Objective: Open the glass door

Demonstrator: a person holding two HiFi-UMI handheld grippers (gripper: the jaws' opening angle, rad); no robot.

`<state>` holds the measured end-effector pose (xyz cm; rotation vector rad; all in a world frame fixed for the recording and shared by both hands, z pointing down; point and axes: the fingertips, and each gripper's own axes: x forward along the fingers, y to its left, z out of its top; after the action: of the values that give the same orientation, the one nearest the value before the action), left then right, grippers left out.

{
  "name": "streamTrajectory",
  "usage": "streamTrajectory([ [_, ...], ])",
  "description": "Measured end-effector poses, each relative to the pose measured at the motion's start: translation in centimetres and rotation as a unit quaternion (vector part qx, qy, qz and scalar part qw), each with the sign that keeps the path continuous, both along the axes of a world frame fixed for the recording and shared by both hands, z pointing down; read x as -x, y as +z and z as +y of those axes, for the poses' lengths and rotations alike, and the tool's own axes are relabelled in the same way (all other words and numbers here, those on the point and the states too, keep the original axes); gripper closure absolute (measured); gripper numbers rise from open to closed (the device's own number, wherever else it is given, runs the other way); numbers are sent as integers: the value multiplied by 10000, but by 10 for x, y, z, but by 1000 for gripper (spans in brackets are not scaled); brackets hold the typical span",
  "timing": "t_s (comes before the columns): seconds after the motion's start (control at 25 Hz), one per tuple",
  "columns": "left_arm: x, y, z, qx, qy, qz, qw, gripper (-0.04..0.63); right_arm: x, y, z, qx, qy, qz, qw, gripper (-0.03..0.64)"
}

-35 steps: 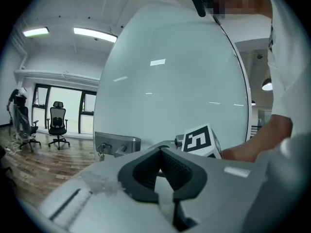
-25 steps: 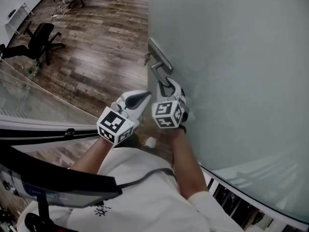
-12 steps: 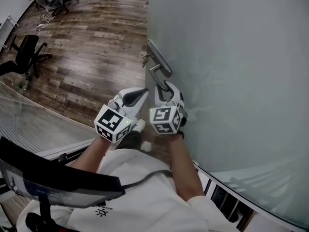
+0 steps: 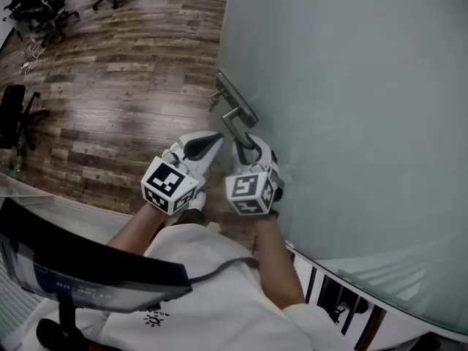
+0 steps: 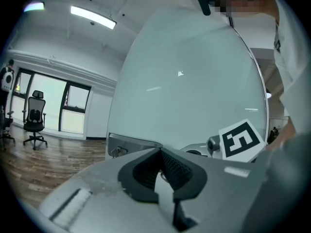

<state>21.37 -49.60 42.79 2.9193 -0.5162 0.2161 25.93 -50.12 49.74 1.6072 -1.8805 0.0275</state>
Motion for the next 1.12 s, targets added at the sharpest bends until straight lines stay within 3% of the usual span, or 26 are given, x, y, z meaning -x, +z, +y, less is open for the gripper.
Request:
streamTrajectory([
  [0.36, -47, 4, -33, 50, 533, 35, 9986, 592, -58, 4, -29, 10, 438, -176, 9989, 492],
  [0.76, -69, 21, -71, 113, 801, -8, 9967, 592, -124, 13, -55, -59, 861, -178, 9961, 492],
  [1.0, -103, 26, -80, 140, 1010, -80, 9948, 592, -163, 17, -72, -103, 1001, -181, 9948, 495],
  [1.12, -141, 38, -83, 153, 1056, -134, 9942, 592, -197, 31, -82, -107, 1091, -248, 9937, 497],
])
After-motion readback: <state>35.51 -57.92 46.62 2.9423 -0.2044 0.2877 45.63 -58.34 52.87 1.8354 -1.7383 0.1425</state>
